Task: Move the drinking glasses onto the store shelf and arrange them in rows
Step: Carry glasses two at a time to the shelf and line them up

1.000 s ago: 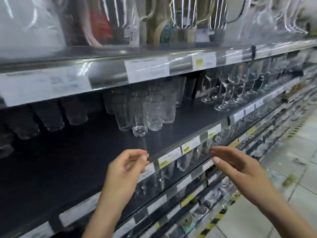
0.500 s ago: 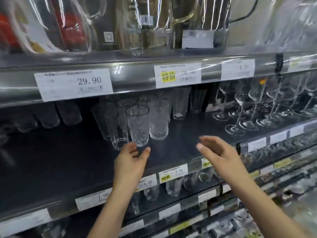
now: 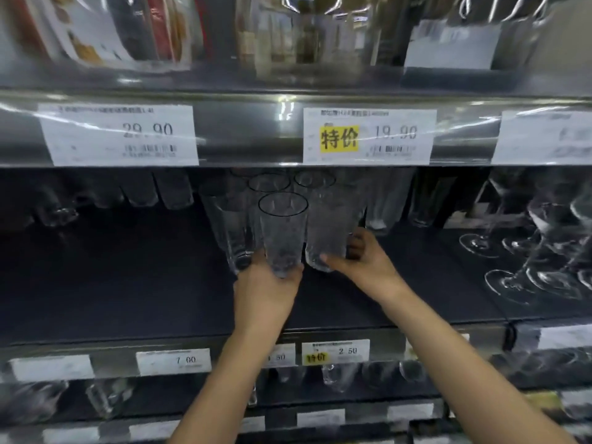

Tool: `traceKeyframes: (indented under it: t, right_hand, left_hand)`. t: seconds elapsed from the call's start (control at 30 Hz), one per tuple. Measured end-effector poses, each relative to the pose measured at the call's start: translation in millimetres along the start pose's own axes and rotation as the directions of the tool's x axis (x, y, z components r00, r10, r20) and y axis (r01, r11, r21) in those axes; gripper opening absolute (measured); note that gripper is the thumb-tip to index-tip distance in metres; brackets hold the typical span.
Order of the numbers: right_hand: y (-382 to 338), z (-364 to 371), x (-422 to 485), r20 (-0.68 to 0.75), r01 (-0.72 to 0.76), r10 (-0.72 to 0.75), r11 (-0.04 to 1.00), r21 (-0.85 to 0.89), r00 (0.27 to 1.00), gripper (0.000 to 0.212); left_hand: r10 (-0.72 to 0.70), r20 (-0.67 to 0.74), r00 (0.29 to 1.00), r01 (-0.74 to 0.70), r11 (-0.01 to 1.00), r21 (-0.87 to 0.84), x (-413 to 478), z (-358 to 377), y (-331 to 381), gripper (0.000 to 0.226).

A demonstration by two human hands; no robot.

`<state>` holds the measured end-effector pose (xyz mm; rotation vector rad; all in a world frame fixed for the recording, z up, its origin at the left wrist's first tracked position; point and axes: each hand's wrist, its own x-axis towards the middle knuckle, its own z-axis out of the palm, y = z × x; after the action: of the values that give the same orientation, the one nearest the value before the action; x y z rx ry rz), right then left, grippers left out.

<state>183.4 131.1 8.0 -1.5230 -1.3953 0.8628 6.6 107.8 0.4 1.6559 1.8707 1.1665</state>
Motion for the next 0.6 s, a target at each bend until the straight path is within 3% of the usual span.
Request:
traceKeyframes:
  t: [0.27, 0.4, 0.6]
  right_hand:
    - [10.8, 0.0, 20.8, 0.017, 0.141, -0.141, 0.990, 0.014, 0.990, 0.066]
    - [10.4, -11.7, 19.9, 0.057, 0.162, -0.163, 0.987, 0.022, 0.985, 0.069]
    - [16.3, -34.2, 17.3, 0.118, 0.150, -0.147, 0.988, -0.018, 0.982, 0.064]
  left_hand:
    - [-0.010, -0.086, 0.996, 0.016, 0.998, 0.068, 1.9, 14.1, 14.5, 0.062]
    - [-0.014, -0.122, 0.992, 0.031, 0.989, 0.143, 1.4, 20.6, 19.4, 0.062]
    - [-0.059, -0.127, 0.990, 0.071, 0.994, 0.088, 5.1, 28.4, 25.6, 0.066]
